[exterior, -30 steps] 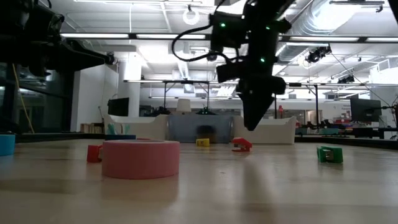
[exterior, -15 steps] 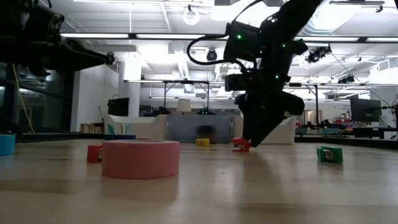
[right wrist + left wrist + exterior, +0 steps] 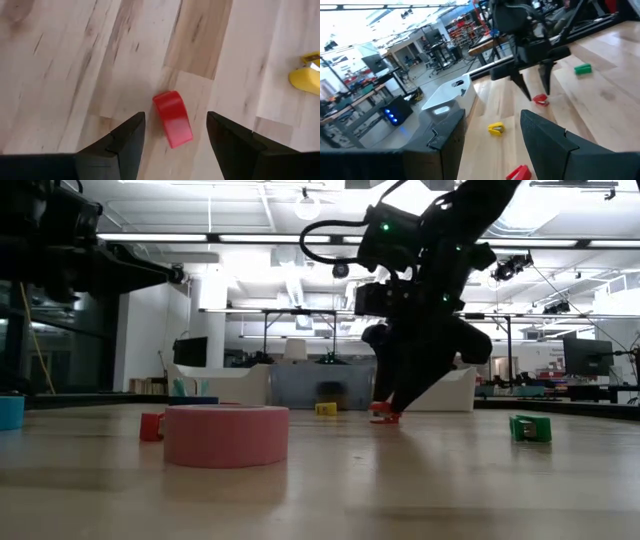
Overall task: Pick and place Stapler, Stapler remover, tape
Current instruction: Put the top right red stapler into the left white bin
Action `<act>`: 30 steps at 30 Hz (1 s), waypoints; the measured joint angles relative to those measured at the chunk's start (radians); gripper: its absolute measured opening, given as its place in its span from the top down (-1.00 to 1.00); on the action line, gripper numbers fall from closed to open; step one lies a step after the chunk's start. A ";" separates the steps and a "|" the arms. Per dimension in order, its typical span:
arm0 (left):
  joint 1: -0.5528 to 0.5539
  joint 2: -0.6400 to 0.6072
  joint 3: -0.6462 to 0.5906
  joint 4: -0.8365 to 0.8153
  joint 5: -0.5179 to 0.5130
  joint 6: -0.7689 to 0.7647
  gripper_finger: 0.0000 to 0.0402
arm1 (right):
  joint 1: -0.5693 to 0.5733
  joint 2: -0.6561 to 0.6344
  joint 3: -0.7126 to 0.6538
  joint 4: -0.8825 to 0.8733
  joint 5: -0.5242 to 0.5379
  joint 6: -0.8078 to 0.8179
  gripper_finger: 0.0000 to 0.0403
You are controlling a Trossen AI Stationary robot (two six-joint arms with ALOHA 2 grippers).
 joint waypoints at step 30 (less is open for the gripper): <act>0.000 0.001 0.040 -0.014 0.082 -0.018 0.07 | 0.000 0.006 -0.117 0.229 -0.066 0.005 0.06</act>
